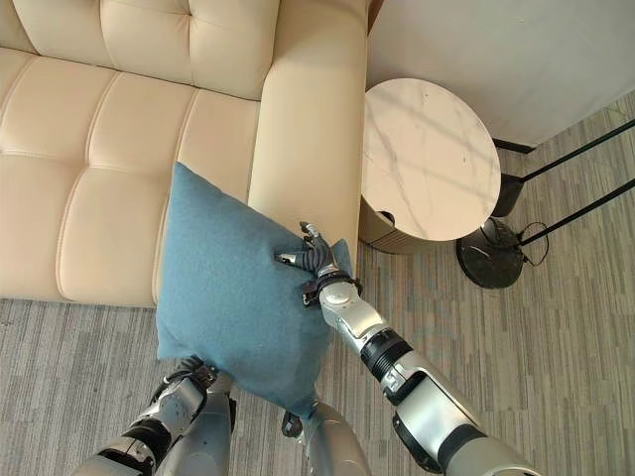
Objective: Pick up all the scattered cushions and arrange them neatly on the sofa.
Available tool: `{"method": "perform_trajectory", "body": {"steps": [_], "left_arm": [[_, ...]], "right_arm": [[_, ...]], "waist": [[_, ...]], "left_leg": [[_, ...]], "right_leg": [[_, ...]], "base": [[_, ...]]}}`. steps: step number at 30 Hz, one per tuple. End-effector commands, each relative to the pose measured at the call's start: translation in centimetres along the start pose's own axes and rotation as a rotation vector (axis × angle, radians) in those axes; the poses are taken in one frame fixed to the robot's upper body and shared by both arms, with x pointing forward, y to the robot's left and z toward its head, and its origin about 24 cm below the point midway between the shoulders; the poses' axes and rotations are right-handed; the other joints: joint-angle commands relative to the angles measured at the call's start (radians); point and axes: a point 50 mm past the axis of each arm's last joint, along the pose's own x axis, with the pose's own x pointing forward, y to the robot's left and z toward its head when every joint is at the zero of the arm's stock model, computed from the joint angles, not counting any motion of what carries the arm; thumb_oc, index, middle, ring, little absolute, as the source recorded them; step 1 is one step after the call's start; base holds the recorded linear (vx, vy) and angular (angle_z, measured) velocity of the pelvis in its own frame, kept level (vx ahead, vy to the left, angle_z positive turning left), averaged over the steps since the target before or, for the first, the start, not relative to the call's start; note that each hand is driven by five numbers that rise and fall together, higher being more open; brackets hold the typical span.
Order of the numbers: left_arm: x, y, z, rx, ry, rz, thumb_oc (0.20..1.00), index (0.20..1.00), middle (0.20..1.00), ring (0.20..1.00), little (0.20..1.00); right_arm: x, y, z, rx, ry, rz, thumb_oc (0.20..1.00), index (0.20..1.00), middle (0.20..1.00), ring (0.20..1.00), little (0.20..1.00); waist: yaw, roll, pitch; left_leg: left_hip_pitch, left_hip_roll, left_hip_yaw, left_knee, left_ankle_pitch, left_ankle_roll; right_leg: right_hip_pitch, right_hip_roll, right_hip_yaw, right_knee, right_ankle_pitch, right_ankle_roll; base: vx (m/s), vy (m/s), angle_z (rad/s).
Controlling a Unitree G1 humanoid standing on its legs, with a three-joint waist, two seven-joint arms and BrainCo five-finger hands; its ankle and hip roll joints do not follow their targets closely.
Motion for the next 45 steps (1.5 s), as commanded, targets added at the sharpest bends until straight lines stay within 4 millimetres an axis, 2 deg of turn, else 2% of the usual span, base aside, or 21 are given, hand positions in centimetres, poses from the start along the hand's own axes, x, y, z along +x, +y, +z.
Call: {"method": "perform_trajectory", "body": {"steps": [1,4,9,10,16,18,23,24,26,27,28,29,30,31,32,33,37,39,41,42,45], "left_arm": [[-3.5,-13.6,-0.8,0.033,0.014,-0.451,1.000,1.000,1.000,1.000,1.000],[-3.5,-13.9,-0.2,0.062,-0.012,-0.461,1.000,1.000,1.000,1.000,1.000],[-3.0,-13.0,0.1,0.055,-0.017,-0.414,1.000,1.000,1.000,1.000,1.000],[-3.1,-13.2,0.3,0.058,-0.028,-0.415,0.200,0.200,0.200,0.200,0.200],[-4.0,-14.8,1.3,0.076,-0.094,-0.475,0.200,0.200,0.200,0.200,0.200],[-4.8,-15.8,2.2,0.071,-0.148,-0.521,0.200,0.200,0.200,0.200,0.200],[-6.0,-16.7,3.4,0.046,-0.222,-0.581,0.200,0.200,0.200,0.200,0.200],[-7.1,-17.2,4.8,0.027,-0.308,-0.634,0.200,0.200,0.200,0.200,0.200],[-8.5,-17.3,6.2,0.037,-0.416,-0.701,0.200,0.200,0.200,0.200,0.200],[-8.5,-17.3,6.2,0.038,-0.415,-0.701,0.200,0.200,0.200,0.200,0.200],[-9.2,-15.5,8.3,0.010,-0.518,-0.718,0.200,0.200,0.200,0.200,0.200],[-9.7,-14.7,8.8,0.013,-0.557,-0.741,0.200,0.200,0.200,0.200,0.200],[-9.7,-14.7,8.8,0.013,-0.556,-0.741,0.200,0.200,0.200,0.200,0.200],[-10.4,-13.6,9.2,0.009,-0.593,-0.775,0.200,0.200,0.200,0.200,0.200],[-10.4,-13.6,9.2,0.009,-0.592,-0.775,0.200,0.200,0.200,0.200,0.200],[-10.8,-12.7,9.4,0.022,-0.619,-0.786,0.200,0.200,0.200,0.200,0.200],[-11.8,-11.3,9.8,0.079,-0.686,-0.820,0.200,0.200,0.200,0.200,0.200],[-12.0,-10.9,9.8,0.106,-0.706,-0.827,0.200,0.200,0.200,0.200,0.200],[-12.7,-9.6,9.9,0.185,-0.754,-0.846,0.200,0.200,0.200,0.200,0.200],[-12.7,-9.5,9.9,0.185,-0.753,-0.845,0.200,0.200,0.200,0.200,0.200],[-13.0,-7.8,9.5,0.237,-0.769,-0.846,0.200,0.200,0.200,0.200,0.200]], "right_arm": [[-1.1,6.9,0.8,0.137,-0.013,0.267,0.200,0.200,0.200,0.200,0.200],[-0.9,6.7,0.8,0.118,-0.005,0.258,0.200,0.200,0.200,0.200,0.200],[-0.4,6.1,0.5,0.112,0.012,0.205,0.200,0.200,0.200,0.200,0.200],[-0.4,6.0,0.5,0.114,0.010,0.193,0.200,0.200,0.200,0.200,0.200],[-0.8,6.6,0.3,0.142,-0.001,0.209,0.200,0.200,0.200,0.200,0.200],[-1.4,6.6,1.2,0.194,-0.053,0.232,0.200,0.200,0.200,0.200,0.200],[-2.5,5.8,2.8,0.249,-0.161,0.246,0.200,0.200,0.200,0.200,0.200],[-3.4,4.2,3.5,0.282,-0.240,0.224,0.200,0.200,0.200,0.200,0.200],[-4.5,2.0,3.1,0.300,-0.282,0.185,0.200,0.200,0.200,0.200,0.200],[-4.5,2.0,3.1,0.300,-0.281,0.184,0.200,0.200,0.200,0.200,0.200],[-5.6,-1.0,1.8,0.293,-0.285,0.104,0.200,0.200,0.200,0.200,0.200],[-6.2,-2.0,1.2,0.282,-0.280,0.082,0.200,0.200,0.200,0.200,0.200],[-6.3,-2.0,1.2,0.282,-0.279,0.081,0.200,0.200,0.200,0.200,0.200],[-7.4,-3.3,-0.5,0.261,-0.237,0.049,0.200,0.200,0.200,0.200,0.200],[-7.4,-3.3,-0.5,0.261,-0.236,0.049,0.200,0.200,0.200,0.200,0.200],[-8.2,-4.1,-1.9,0.252,-0.187,0.030,0.200,0.200,0.200,0.200,0.200],[-9.5,-4.6,-3.7,0.309,-0.140,0.033,0.200,0.200,0.200,0.200,0.200],[-9.7,-4.7,-3.9,0.323,-0.135,0.037,0.200,0.200,0.200,0.200,0.200],[-10.4,-4.8,-4.3,0.352,-0.128,0.073,0.200,0.200,0.200,0.200,0.200],[-10.4,-4.8,-4.3,0.353,-0.127,0.073,0.200,0.200,0.200,0.200,0.200],[-11.6,-4.7,-4.6,0.380,-0.122,0.127,0.200,0.200,0.200,0.200,0.200]], "waist": [[0.020,-0.015,0.069],[0.016,-0.018,0.077],[0.014,-0.032,0.068],[0.013,-0.035,0.065],[0.006,-0.042,0.059],[-0.001,-0.044,0.053],[-0.009,-0.046,0.043],[-0.018,-0.047,0.032],[-0.027,-0.045,0.016],[-0.027,-0.045,0.015],[-0.034,-0.034,-0.006],[-0.037,-0.028,-0.017],[-0.037,-0.028,-0.018],[-0.044,-0.016,-0.043],[-0.044,-0.016,-0.043],[-0.051,-0.005,-0.069],[-0.068,0.025,-0.119],[-0.073,0.033,-0.133],[-0.084,0.058,-0.172],[-0.083,0.058,-0.172],[-0.092,0.087,-0.216]], "left_leg": [[0.005,0.003,0.004,-0.002,-0.086,-0.010],[-0.016,0.005,0.002,-0.002,-0.078,-0.015],[-0.021,0.010,0.003,-0.014,-0.074,-0.017],[-0.017,0.010,0.002,-0.017,-0.075,-0.017],[-0.006,0.013,0.003,-0.023,-0.080,-0.016],[0.000,0.013,0.006,-0.025,-0.083,-0.016],[0.008,0.013,0.006,-0.026,-0.086,-0.015],[0.016,0.012,0.009,-0.026,-0.092,-0.013],[0.021,0.010,0.013,-0.026,-0.098,-0.010],[0.021,0.010,0.014,-0.026,-0.098,-0.010],[0.029,0.007,0.017,-0.027,-0.107,-0.005],[0.035,0.006,0.020,-0.027,-0.111,-0.003],[0.034,0.006,0.020,-0.027,-0.111,-0.003],[0.054,0.003,0.022,-0.027,-0.122,0.003],[0.054,0.003,0.022,-0.027,-0.122,0.003],[0.074,-0.001,0.028,-0.028,-0.130,0.007],[0.119,-0.010,0.041,-0.031,-0.143,0.013],[0.130,-0.011,0.044,-0.032,-0.146,0.015],[0.162,-0.018,0.053,-0.034,-0.155,0.019],[0.164,-0.018,0.054,-0.034,-0.156,0.019],[0.204,-0.032,0.064,-0.037,-0.171,0.028]], "right_leg": [[-0.029,-0.064,0.051,0.114,-0.135,0.066],[-0.046,-0.062,0.047,0.110,-0.129,0.064],[-0.052,-0.055,0.052,0.100,-0.126,0.062],[-0.052,-0.053,0.052,0.099,-0.125,0.061],[-0.045,-0.050,0.054,0.090,-0.121,0.062],[-0.040,-0.049,0.055,0.084,-0.119,0.065],[-0.032,-0.048,0.059,0.081,-0.116,0.068],[-0.025,-0.048,0.062,0.079,-0.116,0.072],[-0.019,-0.050,0.063,0.075,-0.115,0.077],[-0.019,-0.050,0.063,0.075,-0.115,0.077],[-0.006,-0.053,0.065,0.070,-0.115,0.083],[0.001,-0.055,0.066,0.068,-0.116,0.085],[0.001,-0.055,0.066,0.068,-0.116,0.085],[0.023,-0.058,0.070,0.062,-0.117,0.091],[0.024,-0.058,0.070,0.062,-0.116,0.091],[0.047,-0.058,0.075,0.053,-0.114,0.095],[0.088,-0.060,0.088,0.040,-0.110,0.105],[0.100,-0.062,0.090,0.035,-0.108,0.107],[0.126,-0.068,0.097,0.026,-0.105,0.113],[0.127,-0.068,0.098,0.025,-0.105,0.114],[0.166,-0.082,0.104,0.007,-0.100,0.124]], "base": [[0.00,0.000,0.00],[0.00,-0.010,0.01],[0.01,-0.007,0.00],[0.00,0.000,0.00],[0.00,0.000,0.00],[0.00,0.000,0.00],[0.00,0.000,0.00],[0.00,0.000,0.00],[0.00,0.000,0.00],[0.01,0.037,-0.04],[0.02,0.038,-0.07],[0.02,0.038,-0.05],[0.03,0.032,-0.03],[0.00,0.000,0.00],[0.05,0.047,-0.06],[0.05,0.047,-0.07],[0.05,0.084,-0.13],[0.03,0.087,-0.04],[0.04,0.126,-0.12],[0.03,0.146,-0.23],[0.01,0.132,-0.09]]}}
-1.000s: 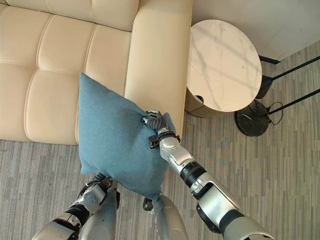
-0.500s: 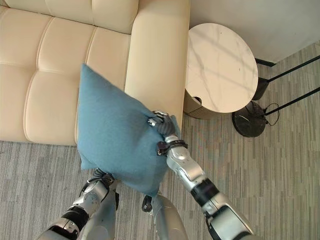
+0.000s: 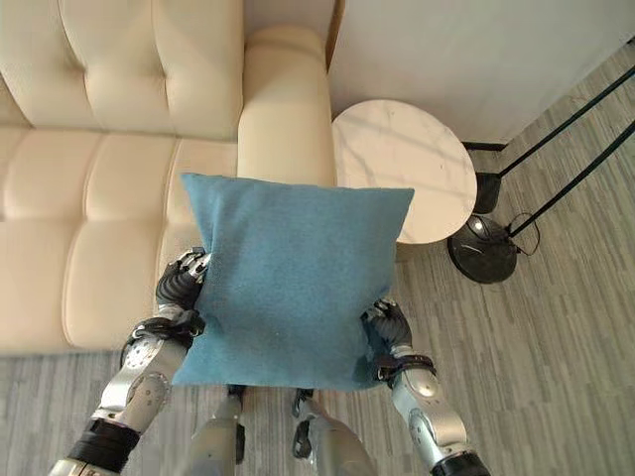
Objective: Pick up all the scattered cushions and arrange them neatly on the sofa.
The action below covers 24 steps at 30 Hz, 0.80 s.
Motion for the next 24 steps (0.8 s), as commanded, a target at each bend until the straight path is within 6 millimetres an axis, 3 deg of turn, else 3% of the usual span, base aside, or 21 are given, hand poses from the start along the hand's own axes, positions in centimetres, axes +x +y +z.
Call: {"method": "perform_trajectory", "body": {"steps": [1,8,10,13,15,17,21,24], "left_arm": [[-0.7,-3.3,0.9,0.032,-0.076,-0.240,0.200,0.200,0.200,0.200,0.200],[-2.5,-1.9,0.9,0.066,-0.074,-0.231,0.200,0.200,0.200,0.200,0.200],[-2.6,-1.9,1.1,0.074,-0.083,-0.238,0.200,0.200,0.200,0.200,0.200],[-2.5,-1.9,1.5,0.087,-0.098,-0.239,0.200,0.200,0.200,0.200,0.200],[-2.5,-2.1,1.7,0.080,-0.109,-0.252,0.200,0.200,0.200,0.200,0.200],[-2.7,-2.1,1.7,0.071,-0.108,-0.256,0.200,0.200,0.200,0.200,0.200],[-3.0,-1.9,1.3,0.040,-0.095,-0.242,0.200,0.200,0.200,0.200,0.200],[-3.3,-1.7,1.5,0.035,-0.108,-0.217,0.200,0.200,0.200,0.200,0.200]], "right_arm": [[0.2,5.6,3.5,0.087,-0.184,0.304,0.200,0.200,0.200,0.200,0.200],[-1.1,5.3,3.7,0.213,-0.215,0.325,0.200,0.200,0.200,0.200,0.200],[-1.2,5.6,3.9,0.225,-0.231,0.339,0.200,0.200,0.200,0.200,0.200],[-1.1,6.1,4.5,0.234,-0.257,0.356,0.200,0.200,0.200,0.200,0.200],[-1.0,6.5,5.2,0.248,-0.285,0.375,0.200,0.200,0.200,0.200,0.200],[-0.9,6.7,5.2,0.246,-0.285,0.391,0.200,0.200,0.200,0.200,0.200],[-1.0,6.3,5.2,0.251,-0.289,0.373,0.200,0.200,0.200,0.200,0.200],[-1.0,6.3,5.6,0.258,-0.310,0.366,0.200,0.200,0.200,0.200,0.200]], "waist": [[-0.014,-0.030,-0.096],[-0.020,0.004,-0.131],[-0.022,0.006,-0.116],[-0.019,0.020,-0.096],[-0.009,0.044,-0.086],[0.001,0.048,-0.103],[0.037,0.028,-0.148],[0.060,0.023,-0.149]], "left_leg": [[0.053,-0.011,0.005,-0.008,-0.138,-0.002],[0.088,-0.038,0.021,-0.008,-0.153,0.013],[0.083,-0.041,0.030,-0.008,-0.142,0.017],[0.073,-0.029,0.042,-0.008,-0.123,0.022],[0.058,-0.008,0.071,-0.008,-0.095,0.023],[0.052,-0.008,0.082,-0.008,-0.084,0.023],[0.008,-0.024,0.104,0.012,-0.052,0.016],[-0.059,-0.011,0.114,0.044,0.000,-0.013]], "right_leg": [[0.024,-0.068,0.046,0.072,-0.130,0.111],[0.055,-0.095,0.057,0.060,-0.110,0.131],[0.035,-0.100,0.066,0.084,-0.067,0.144],[0.018,-0.093,0.063,0.141,-0.081,0.141],[0.036,-0.076,0.046,0.274,-0.173,0.119],[0.077,-0.063,0.049,0.315,-0.208,0.112],[0.198,-0.021,0.091,0.268,-0.231,0.107],[0.252,0.029,0.132,0.141,-0.304,0.058]], "base": [[0.02,0.195,-0.05],[-0.03,0.120,-0.08],[-0.15,0.027,0.02],[-0.21,0.040,-0.12],[-0.25,0.082,-0.21],[-0.10,0.022,-0.15],[-0.16,-0.072,-0.13],[-0.25,-0.158,-0.17]]}}
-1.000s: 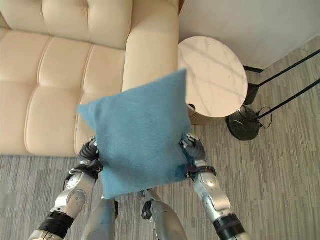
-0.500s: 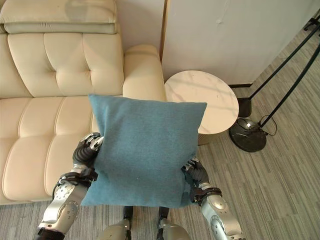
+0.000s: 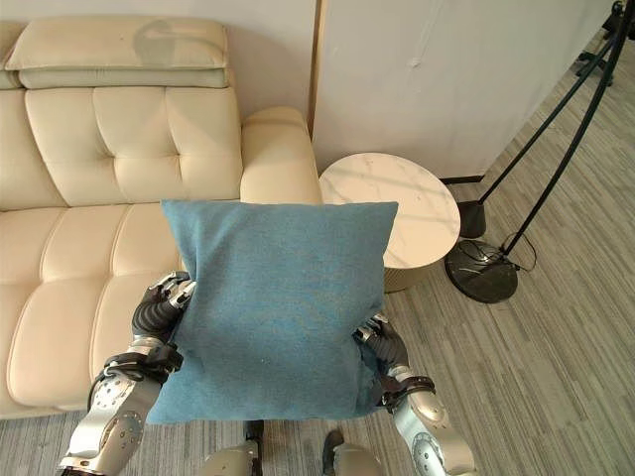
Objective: Pick up all the scattered cushions and arrange them neatly on the sofa.
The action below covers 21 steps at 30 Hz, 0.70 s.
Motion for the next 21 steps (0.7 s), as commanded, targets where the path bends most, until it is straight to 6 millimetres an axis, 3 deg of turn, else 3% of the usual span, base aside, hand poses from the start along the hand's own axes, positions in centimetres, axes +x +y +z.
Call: {"method": "perform_trajectory", "body": {"steps": [1,4,6,7,8,11,12,14,15,16,17,19,21], "left_arm": [[-0.3,-4.5,1.7,-0.041,-0.116,-0.246,0.200,0.200,0.200,0.200,0.200],[-0.1,-4.7,1.9,-0.055,-0.130,-0.232,0.200,0.200,0.200,0.200,0.200],[0.0,-4.7,2.0,-0.057,-0.138,-0.224,0.200,0.200,0.200,0.200,0.200],[0.1,-4.8,2.2,-0.062,-0.148,-0.226,0.200,0.200,0.200,0.200,0.200],[0.0,-4.9,2.2,-0.062,-0.149,-0.228,0.200,0.200,0.200,0.200,0.200],[-0.1,-5.0,2.1,-0.072,-0.145,-0.243,0.200,0.200,0.200,0.200,0.200],[-0.1,-5.0,2.1,-0.072,-0.145,-0.243,0.200,0.200,0.200,0.200,0.200],[-0.2,-5.5,1.6,-0.102,-0.127,-0.262,0.200,0.200,0.200,0.200,0.200],[-0.2,-5.5,1.6,-0.102,-0.126,-0.261,0.200,0.200,0.200,0.200,0.200],[-0.2,-5.7,1.3,-0.119,-0.113,-0.265,0.200,0.200,0.200,0.200,0.200],[-0.2,-5.8,1.2,-0.126,-0.108,-0.269,0.200,0.200,0.200,0.200,0.200],[-0.3,-5.7,1.0,-0.114,-0.092,-0.276,0.200,0.200,0.200,0.200,0.200],[-0.6,-5.3,0.9,-0.106,-0.086,-0.267,0.200,0.200,0.200,0.200,0.200]], "right_arm": [[1.0,4.8,4.2,0.112,-0.263,0.227,0.200,0.200,0.200,0.200,0.200],[1.1,4.4,4.9,0.105,-0.291,0.213,0.200,0.200,0.200,0.200,0.200],[1.3,4.4,5.0,0.096,-0.294,0.213,0.200,0.200,0.200,0.200,0.200],[1.4,4.5,5.1,0.091,-0.290,0.222,0.200,0.200,0.200,0.200,0.200],[1.3,4.5,5.2,0.083,-0.289,0.230,0.200,0.200,0.200,0.200,0.200],[1.0,4.5,5.2,0.077,-0.293,0.242,0.200,0.200,0.200,0.200,0.200],[1.0,4.5,5.2,0.077,-0.293,0.242,0.200,0.200,0.200,0.200,0.200],[0.4,3.8,5.2,0.080,-0.302,0.214,0.200,0.200,0.200,0.200,0.200],[0.4,3.8,5.2,0.080,-0.301,0.213,0.200,0.200,0.200,0.200,0.200],[0.0,3.1,5.2,0.080,-0.315,0.180,0.200,0.200,0.200,0.200,0.200],[0.0,2.9,5.2,0.080,-0.313,0.166,0.200,0.200,0.200,0.200,0.200],[-0.2,2.7,4.9,0.068,-0.297,0.163,0.200,0.200,0.200,0.200,0.200],[-0.2,2.9,4.6,0.070,-0.280,0.178,0.200,0.200,0.200,0.200,0.200]], "waist": [[0.005,-0.034,-0.089],[0.007,-0.004,-0.046],[0.007,0.001,-0.031],[0.001,-0.001,-0.019],[-0.021,-0.015,-0.024],[-0.047,-0.037,-0.036],[-0.047,-0.036,-0.034],[-0.087,-0.024,-0.072],[-0.087,-0.024,-0.072],[-0.122,-0.006,-0.093],[-0.132,0.001,-0.102],[-0.137,0.006,-0.106],[-0.141,0.012,-0.110]], "left_leg": [[-0.118,-0.068,0.009,0.034,-0.034,-0.041],[-0.190,-0.037,-0.025,0.066,0.033,-0.106],[-0.202,-0.036,-0.055,0.075,0.033,-0.115],[-0.202,-0.046,-0.086,0.096,0.011,-0.104],[-0.185,-0.035,-0.077,0.155,-0.046,-0.073],[-0.131,-0.005,-0.031,0.242,-0.157,-0.051],[-0.131,-0.004,-0.032,0.245,-0.160,-0.051],[-0.011,0.053,0.078,0.178,-0.182,-0.062],[-0.008,0.052,0.078,0.175,-0.181,-0.062],[0.042,0.120,0.221,0.102,-0.158,-0.102],[0.052,0.135,0.264,0.076,-0.139,-0.113],[0.056,0.152,0.304,0.057,-0.107,-0.132],[0.090,0.150,0.328,0.017,-0.113,-0.126]], "right_leg": [[0.135,0.075,0.051,-0.165,0.018,-0.027],[0.108,0.113,0.035,-0.178,0.007,-0.062],[0.089,0.114,0.028,-0.165,0.008,-0.069],[0.072,0.104,0.012,-0.158,0.013,-0.069],[0.048,0.072,-0.032,-0.156,0.031,-0.059],[0.030,0.024,-0.091,-0.164,0.054,-0.061],[0.032,0.024,-0.091,-0.163,0.053,-0.061],[0.030,0.008,-0.173,-0.179,0.048,-0.057],[0.032,0.008,-0.173,-0.180,0.048,-0.057],[0.045,-0.013,-0.253,-0.197,0.040,-0.042],[0.048,-0.021,-0.284,-0.212,0.050,-0.037],[0.064,-0.035,-0.326,-0.227,0.069,-0.024],[0.072,-0.044,-0.352,-0.234,0.090,-0.012]], "base": [[-0.27,-0.179,-0.17],[-0.32,-0.137,0.18],[-0.25,-0.056,0.26],[-0.29,-0.031,0.18],[-0.36,-0.033,0.38],[-0.19,-0.015,0.93],[-0.10,0.024,0.70],[-0.03,0.045,0.60],[0.02,0.107,1.54],[0.00,0.143,1.69],[0.02,0.196,1.74],[0.02,0.119,1.50],[0.05,0.161,0.26]]}}
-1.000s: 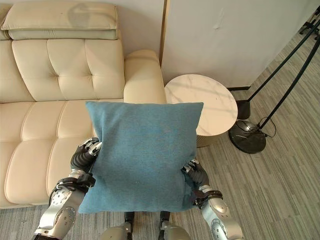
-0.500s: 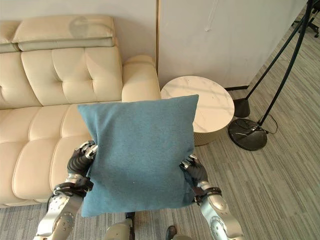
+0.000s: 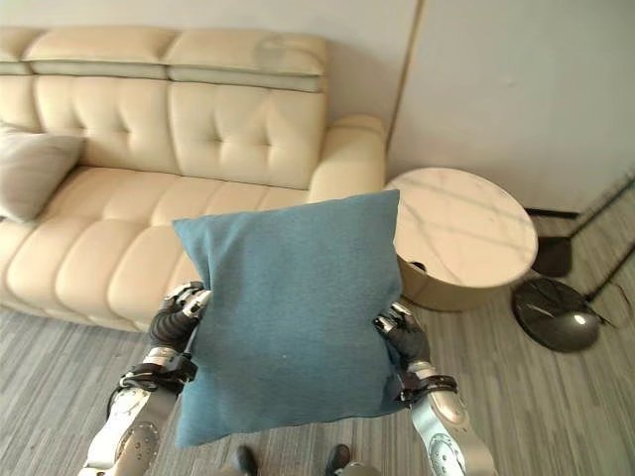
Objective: Pick up all the scattered cushions and arrange them neatly on the sofa.
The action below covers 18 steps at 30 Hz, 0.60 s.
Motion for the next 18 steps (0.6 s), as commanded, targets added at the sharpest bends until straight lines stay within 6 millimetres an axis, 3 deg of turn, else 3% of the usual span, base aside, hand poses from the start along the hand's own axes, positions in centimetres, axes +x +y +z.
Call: {"method": "perform_trajectory", "body": {"steps": [1,10,12,13,14,15,16,17,18], "left_arm": [[-0.4,-2.5,2.6,0.002,-0.124,-0.198,0.200,0.200,0.200,0.200,0.200],[-0.8,-1.4,2.6,0.018,-0.114,-0.170,0.200,0.200,0.200,0.200,0.200],[-0.6,-1.5,2.8,0.023,-0.123,-0.176,0.200,0.200,0.200,0.200,0.200],[-0.3,-1.8,3.1,0.031,-0.136,-0.188,0.200,0.200,0.200,0.200,0.200],[-0.3,-1.8,3.1,0.031,-0.136,-0.188,0.200,0.200,0.200,0.200,0.200],[-0.1,-2.0,3.3,0.038,-0.142,-0.192,0.200,0.200,0.200,0.200,0.200],[0.1,-2.1,3.3,0.044,-0.143,-0.195,0.200,0.200,0.200,0.200,0.200],[0.2,-2.3,3.2,0.056,-0.139,-0.203,0.200,0.200,0.200,0.200,0.200],[0.3,-2.5,3.2,0.049,-0.139,-0.212,0.200,0.200,0.200,0.200,0.200]], "right_arm": [[0.6,6.0,1.7,0.121,-0.146,0.280,0.200,0.200,0.200,0.200,0.200],[1.0,7.4,0.8,0.163,-0.116,0.322,0.200,0.200,0.200,0.200,0.200],[1.0,7.6,0.9,0.170,-0.126,0.328,0.200,0.200,0.200,0.200,0.200],[0.9,7.7,1.0,0.172,-0.135,0.327,0.200,0.200,0.200,0.200,0.200],[0.9,7.7,1.1,0.172,-0.135,0.327,0.200,0.200,0.200,0.200,0.200],[0.8,7.7,1.1,0.176,-0.143,0.325,0.200,0.200,0.200,0.200,0.200],[0.8,7.6,1.2,0.181,-0.147,0.314,0.200,0.200,0.200,0.200,0.200],[0.6,7.4,1.2,0.195,-0.157,0.298,0.200,0.200,0.200,0.200,0.200],[0.6,7.3,1.3,0.198,-0.160,0.291,0.200,0.200,0.200,0.200,0.200]], "waist": [[-0.019,-0.065,-0.057],[0.034,-0.114,-0.054],[0.046,-0.120,-0.049],[0.048,-0.116,-0.040],[0.047,-0.118,-0.040],[0.038,-0.113,-0.032],[0.029,-0.108,-0.027],[0.004,-0.100,-0.018],[-0.016,-0.090,-0.014]], "left_leg": [[-0.034,-0.024,-0.017,-0.038,-0.009,-0.010],[-0.069,-0.101,-0.077,-0.011,-0.079,0.045],[-0.081,-0.131,-0.108,0.007,-0.107,0.068],[-0.076,-0.171,-0.147,0.011,-0.130,0.096],[-0.077,-0.175,-0.148,0.011,-0.132,0.099],[-0.067,-0.200,-0.174,0.005,-0.141,0.115],[-0.054,-0.214,-0.197,-0.010,-0.142,0.124],[-0.040,-0.222,-0.224,-0.029,-0.142,0.131],[-0.022,-0.226,-0.248,-0.048,-0.143,0.130]], "right_leg": [[0.105,-0.028,0.035,-0.147,-0.041,0.086],[0.120,-0.092,0.026,-0.120,-0.024,0.124],[0.112,-0.119,0.030,-0.058,-0.038,0.131],[0.087,-0.163,0.048,0.067,-0.014,0.140],[0.083,-0.169,0.049,0.076,-0.017,0.144],[0.059,-0.198,0.074,0.158,0.026,0.154],[0.037,-0.203,0.113,0.214,0.031,0.152],[0.004,-0.165,0.183,0.247,0.025,0.144],[-0.037,-0.109,0.253,0.254,-0.018,0.127]], "base": [[0.08,0.248,0.20],[0.07,0.166,0.13],[0.13,0.248,0.33],[0.14,0.251,0.41],[0.16,0.275,0.59],[0.12,0.173,0.88],[0.17,0.211,0.99],[0.20,0.163,0.92],[0.17,0.131,0.97]]}}
